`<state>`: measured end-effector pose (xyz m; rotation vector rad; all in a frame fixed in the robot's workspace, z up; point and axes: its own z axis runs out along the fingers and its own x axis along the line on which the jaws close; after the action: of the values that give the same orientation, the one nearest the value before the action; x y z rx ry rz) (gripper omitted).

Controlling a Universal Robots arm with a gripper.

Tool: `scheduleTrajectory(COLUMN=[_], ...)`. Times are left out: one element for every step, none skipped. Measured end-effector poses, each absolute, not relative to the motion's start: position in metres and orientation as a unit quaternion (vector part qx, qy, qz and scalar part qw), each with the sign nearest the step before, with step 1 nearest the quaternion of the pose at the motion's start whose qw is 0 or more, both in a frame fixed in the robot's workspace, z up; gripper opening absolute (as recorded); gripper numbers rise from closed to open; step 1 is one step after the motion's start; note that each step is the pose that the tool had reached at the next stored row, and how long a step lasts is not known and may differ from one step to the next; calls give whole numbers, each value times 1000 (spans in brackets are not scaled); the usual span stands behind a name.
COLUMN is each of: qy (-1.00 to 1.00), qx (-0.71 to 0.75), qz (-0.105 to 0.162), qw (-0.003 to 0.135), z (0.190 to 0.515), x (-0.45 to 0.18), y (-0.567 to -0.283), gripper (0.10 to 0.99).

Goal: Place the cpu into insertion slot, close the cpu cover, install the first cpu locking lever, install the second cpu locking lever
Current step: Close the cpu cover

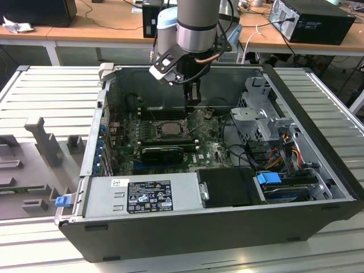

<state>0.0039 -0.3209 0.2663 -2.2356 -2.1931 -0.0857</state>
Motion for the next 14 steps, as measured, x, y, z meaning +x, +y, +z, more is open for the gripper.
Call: scheduleTrajectory(qy=[-700,-700,-700,-700,-700,-700,-700,-700,-700,-700,-700,-700,-700,-700], qx=[-714,-714,-714,-714,-714,-714,-714,-714,-714,-714,-714,-714,-714,-714], qz=[-27,-27,-27,-27,-27,-27,-27,-27,-27,-27,-27,-27,-27,-27], qw=[4,4,4,4,4,4,4,4,4,4,4,4,4,4], z=[266,266,266,266,266,266,266,266,266,266,266,266,266,266], x=[5,6,7,8,8,9,11,11,12,14,15,17,18,20], y=[-321,-321,-321,-321,-321,-321,-321,-321,-321,-321,-321,-321,-321,-321], gripper=[106,106,106,106,106,106,106,106,106,106,106,106,106,106])
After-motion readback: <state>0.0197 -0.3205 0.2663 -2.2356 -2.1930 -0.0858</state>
